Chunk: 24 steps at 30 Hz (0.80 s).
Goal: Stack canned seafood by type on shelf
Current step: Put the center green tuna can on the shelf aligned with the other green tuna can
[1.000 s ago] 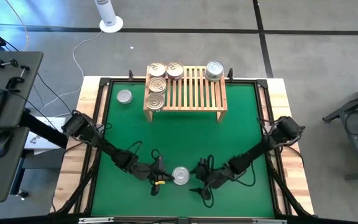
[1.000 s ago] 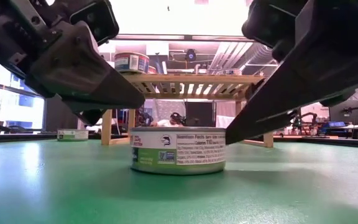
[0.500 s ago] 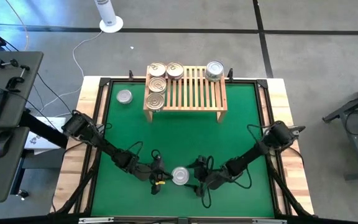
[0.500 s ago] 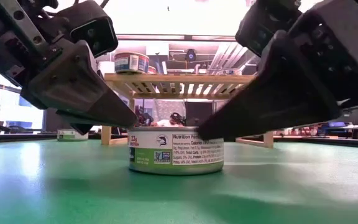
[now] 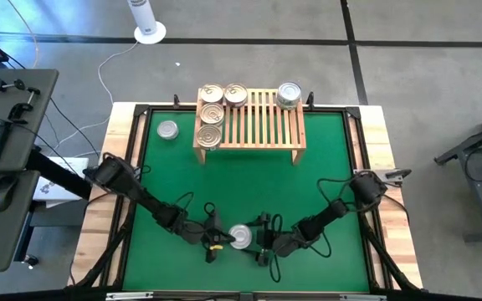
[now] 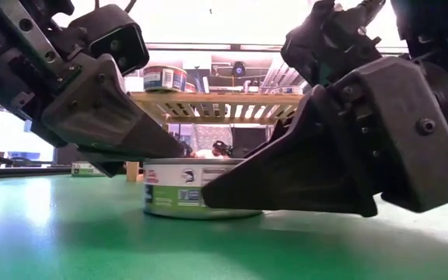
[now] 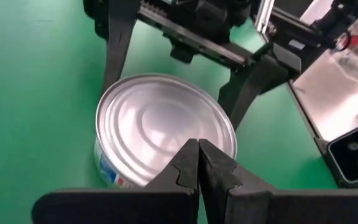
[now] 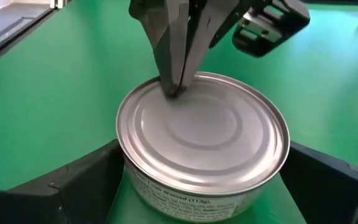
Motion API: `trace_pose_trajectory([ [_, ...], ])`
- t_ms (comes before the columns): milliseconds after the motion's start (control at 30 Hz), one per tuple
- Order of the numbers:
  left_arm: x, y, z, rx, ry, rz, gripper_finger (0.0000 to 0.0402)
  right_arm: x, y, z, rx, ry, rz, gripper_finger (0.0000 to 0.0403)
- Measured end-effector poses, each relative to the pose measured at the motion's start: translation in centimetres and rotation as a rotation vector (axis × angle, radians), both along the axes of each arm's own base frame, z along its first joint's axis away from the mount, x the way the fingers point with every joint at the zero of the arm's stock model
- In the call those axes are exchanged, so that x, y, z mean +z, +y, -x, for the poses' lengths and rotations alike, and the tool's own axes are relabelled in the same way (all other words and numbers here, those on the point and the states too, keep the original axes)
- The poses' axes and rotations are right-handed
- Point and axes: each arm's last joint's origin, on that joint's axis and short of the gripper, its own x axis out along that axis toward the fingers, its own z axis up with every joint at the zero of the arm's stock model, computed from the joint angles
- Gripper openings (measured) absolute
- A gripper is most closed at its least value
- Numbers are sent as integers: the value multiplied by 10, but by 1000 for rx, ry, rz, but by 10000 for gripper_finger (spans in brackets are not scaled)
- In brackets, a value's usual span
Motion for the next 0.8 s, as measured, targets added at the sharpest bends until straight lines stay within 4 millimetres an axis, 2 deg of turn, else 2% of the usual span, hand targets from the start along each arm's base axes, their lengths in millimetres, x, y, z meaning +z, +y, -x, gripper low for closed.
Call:
trace_pose_trajectory([
  [367,-15,2,-4,18,-37,17,0,-2,-6,-6,-22,-41,-60,400],
  [567,-18,1,-4,19,-49,23,0,-19,-7,-7,-62,-119,-133,400],
  [667,-17,1,-4,15,-52,17,0,-27,-7,-7,-62,-161,-114,400],
  [800,-17,1,-4,14,-52,17,0,-29,-7,-6,-63,-176,-105,400],
])
